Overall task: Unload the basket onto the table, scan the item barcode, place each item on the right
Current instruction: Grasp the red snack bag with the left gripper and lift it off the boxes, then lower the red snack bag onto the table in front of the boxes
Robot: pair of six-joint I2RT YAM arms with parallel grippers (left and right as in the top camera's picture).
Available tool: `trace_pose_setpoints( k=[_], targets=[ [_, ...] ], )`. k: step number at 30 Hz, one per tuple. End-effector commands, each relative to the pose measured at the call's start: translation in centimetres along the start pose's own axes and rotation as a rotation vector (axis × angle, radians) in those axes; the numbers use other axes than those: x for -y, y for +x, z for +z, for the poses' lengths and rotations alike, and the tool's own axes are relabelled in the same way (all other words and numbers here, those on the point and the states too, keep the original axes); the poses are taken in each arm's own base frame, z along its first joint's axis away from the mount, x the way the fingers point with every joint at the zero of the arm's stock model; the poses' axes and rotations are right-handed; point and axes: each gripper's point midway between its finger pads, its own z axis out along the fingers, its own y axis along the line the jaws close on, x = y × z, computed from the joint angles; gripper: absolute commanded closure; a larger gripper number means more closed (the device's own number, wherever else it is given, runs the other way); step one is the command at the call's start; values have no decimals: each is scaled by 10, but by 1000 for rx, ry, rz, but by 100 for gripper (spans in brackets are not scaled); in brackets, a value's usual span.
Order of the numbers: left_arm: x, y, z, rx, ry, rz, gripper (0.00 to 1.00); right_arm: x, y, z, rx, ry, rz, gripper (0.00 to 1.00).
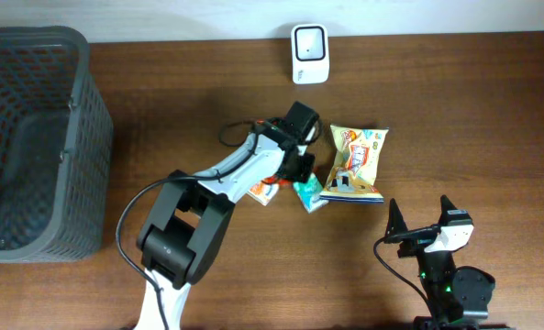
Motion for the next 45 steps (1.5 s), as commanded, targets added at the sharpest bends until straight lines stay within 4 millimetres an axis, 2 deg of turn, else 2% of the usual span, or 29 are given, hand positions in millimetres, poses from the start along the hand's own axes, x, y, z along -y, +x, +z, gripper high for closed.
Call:
trace_pose_setpoints(
  k=[1,3,4,5,6,9,11,13,15,18,20,21,23,26,29,34,36,40,42,45],
  targets=[
    [-1,26,-24,-130,23,-12,100,-1,4,0,-7,-2,1,1],
    [-9,32,-47,-157,7,-32,100,-1,4,0,-7,-2,1,1],
    [-12,27,-74,-131,9,-45,100,-1,4,0,-7,-2,1,1],
    [-12,18,-89,-88,17,-47,100,-1,3,0,-6,-2,1,1],
    [-11,5,-107,-23,29,-47,100,-1,4,0,-7,-2,1,1],
    [-7,-51,-167,275,78,-34,100,-1,4,0,-7,-2,1,1],
    [-10,-86,-187,440,65,-30,100,-1,4,0,-7,-1,1,1],
    [-19,-104,-183,509,13,-41,100,-1,4,0,-7,-2,1,1],
    [-22,-117,-166,530,4,-43,100,-1,4,0,-7,-2,1,1],
    [-32,-135,-108,526,-35,-53,100,-1,4,0,-7,-2,1,1],
    [-35,-138,-73,509,-37,-54,100,-1,3,0,-6,-2,1,1],
    [-38,-135,-53,485,-42,-55,100,-1,4,0,-7,-2,1,1],
    [-42,-123,-31,422,-55,-58,100,-1,4,0,-7,-1,1,1],
    [-45,-109,-25,361,-65,-60,100,-1,4,0,-7,-2,1,1],
    [-39,-52,-11,116,-23,-71,100,-1,3,0,-6,-2,1,1],
    [-42,5,-11,-116,-39,-119,100,-1,4,0,-7,-2,1,1],
    [-26,37,-17,-259,50,-151,100,-1,4,0,-7,-2,1,1],
    [-19,68,-40,-398,86,-187,100,-1,4,0,-7,-2,1,1],
    [-12,75,-63,-421,111,-196,100,-1,4,0,-7,-2,1,1],
    [-3,59,-103,-315,149,-176,100,-1,4,0,-7,-2,1,1]
  ],
)
